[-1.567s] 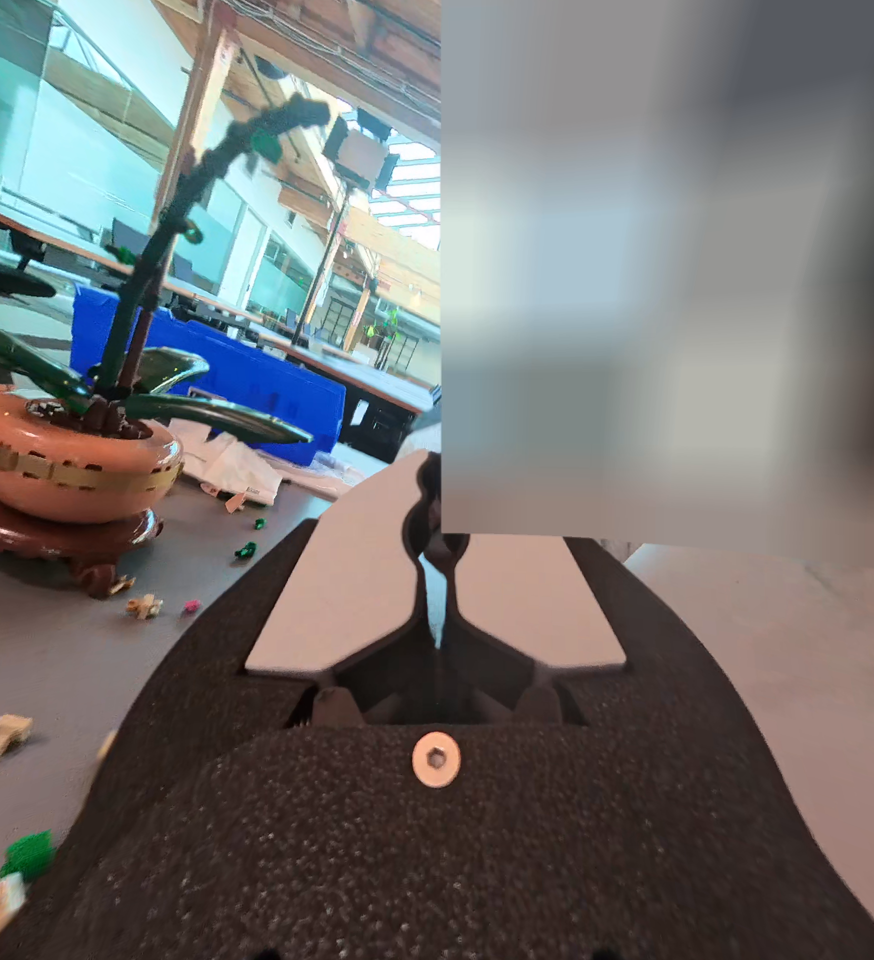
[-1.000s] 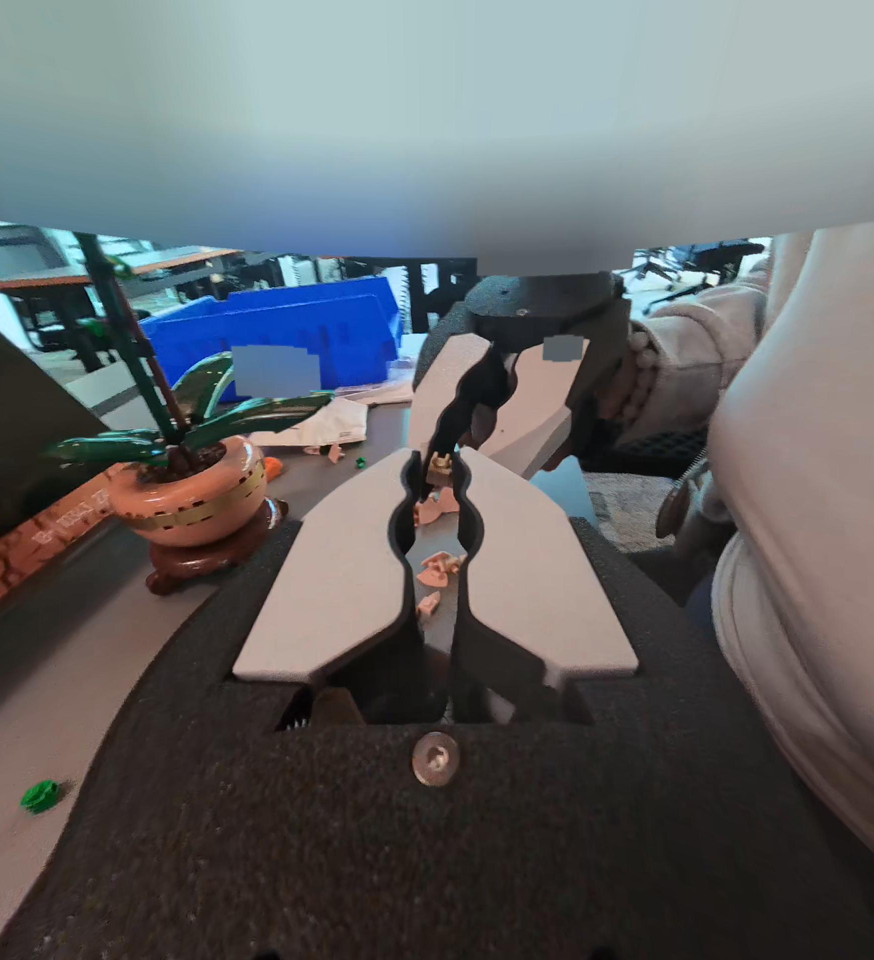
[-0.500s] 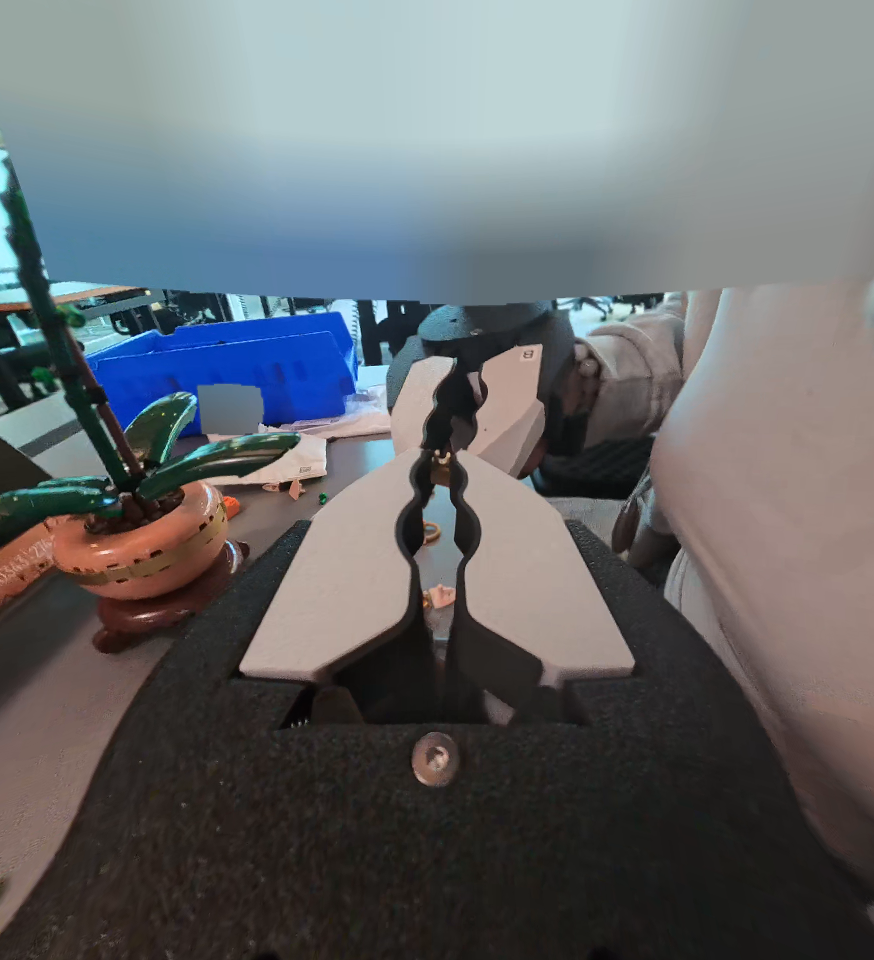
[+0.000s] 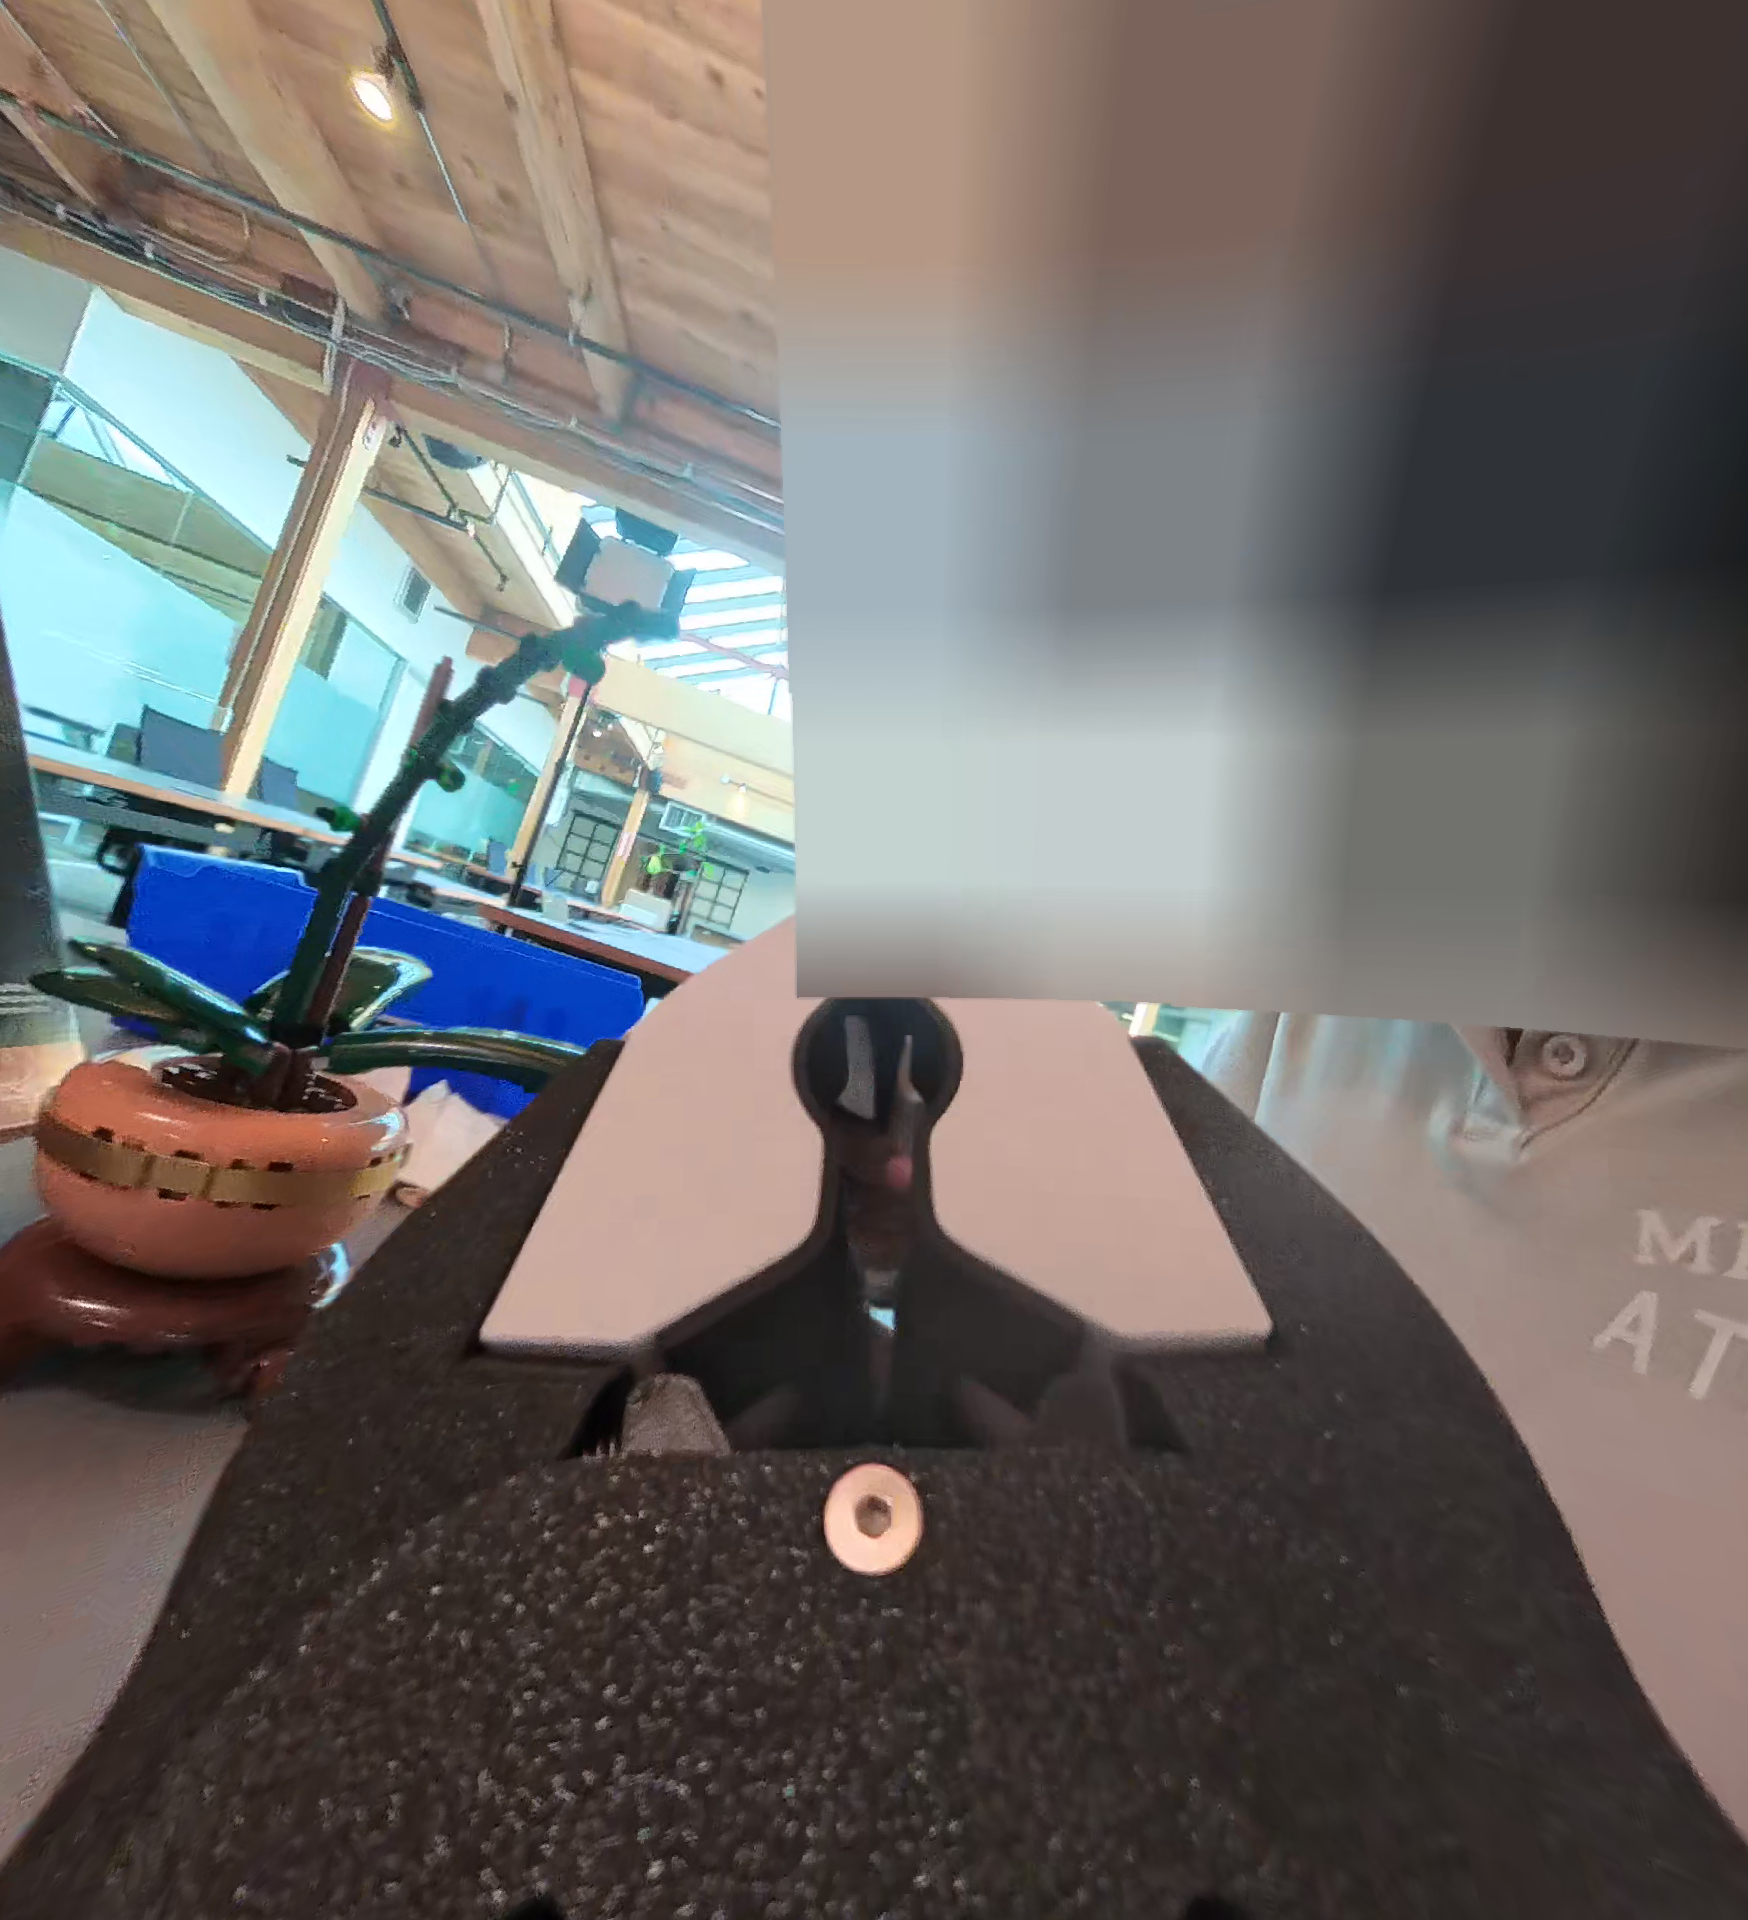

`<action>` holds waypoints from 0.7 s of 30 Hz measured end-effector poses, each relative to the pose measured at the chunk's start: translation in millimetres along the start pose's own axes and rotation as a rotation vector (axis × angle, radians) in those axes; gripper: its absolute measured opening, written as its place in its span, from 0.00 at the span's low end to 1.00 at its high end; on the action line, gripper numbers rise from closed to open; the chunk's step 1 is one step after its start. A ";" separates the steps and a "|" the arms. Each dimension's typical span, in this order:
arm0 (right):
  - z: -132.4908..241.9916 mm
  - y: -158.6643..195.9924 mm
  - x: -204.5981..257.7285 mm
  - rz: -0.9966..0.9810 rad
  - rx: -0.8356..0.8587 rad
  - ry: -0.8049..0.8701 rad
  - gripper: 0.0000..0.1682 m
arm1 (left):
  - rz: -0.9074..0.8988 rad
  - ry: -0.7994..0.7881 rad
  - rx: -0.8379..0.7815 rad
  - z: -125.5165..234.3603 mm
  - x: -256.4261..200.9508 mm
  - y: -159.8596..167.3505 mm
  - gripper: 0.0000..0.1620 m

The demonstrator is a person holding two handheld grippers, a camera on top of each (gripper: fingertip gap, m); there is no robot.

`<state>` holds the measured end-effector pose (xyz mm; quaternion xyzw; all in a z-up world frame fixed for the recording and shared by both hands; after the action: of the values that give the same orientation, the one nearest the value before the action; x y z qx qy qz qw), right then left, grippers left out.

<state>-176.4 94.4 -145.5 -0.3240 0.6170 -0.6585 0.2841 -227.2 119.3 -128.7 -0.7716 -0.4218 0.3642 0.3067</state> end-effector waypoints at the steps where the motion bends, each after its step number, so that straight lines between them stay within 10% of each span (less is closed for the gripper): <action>1: -3.9 -0.9 0.7 0.033 0.015 0.000 0.18 | 0.016 0.006 -0.010 -0.1 0.0 0.9 0.03; 14: -3.3 46.7 -29.9 0.123 0.269 0.137 0.12 | -0.062 -0.224 0.118 7.2 31.8 12.1 0.04; 21: 38.0 64.6 -42.5 0.088 0.328 0.248 0.17 | -0.268 -0.475 0.484 32.4 55.8 22.6 0.04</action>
<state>-121.8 98.4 -212.0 -0.1629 0.5453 -0.7719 0.2834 -223.0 163.2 -181.0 -0.5082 -0.4804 0.5792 0.4189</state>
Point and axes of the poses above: each gripper's, where its closed fingertips meet, z back along the fingers, y out of its underside, x = y × z across the jaws, the point moved 2 cm from there along z, back along the fingers, and after that the axes turned 1 degree about -z, right-handed, at the moved point
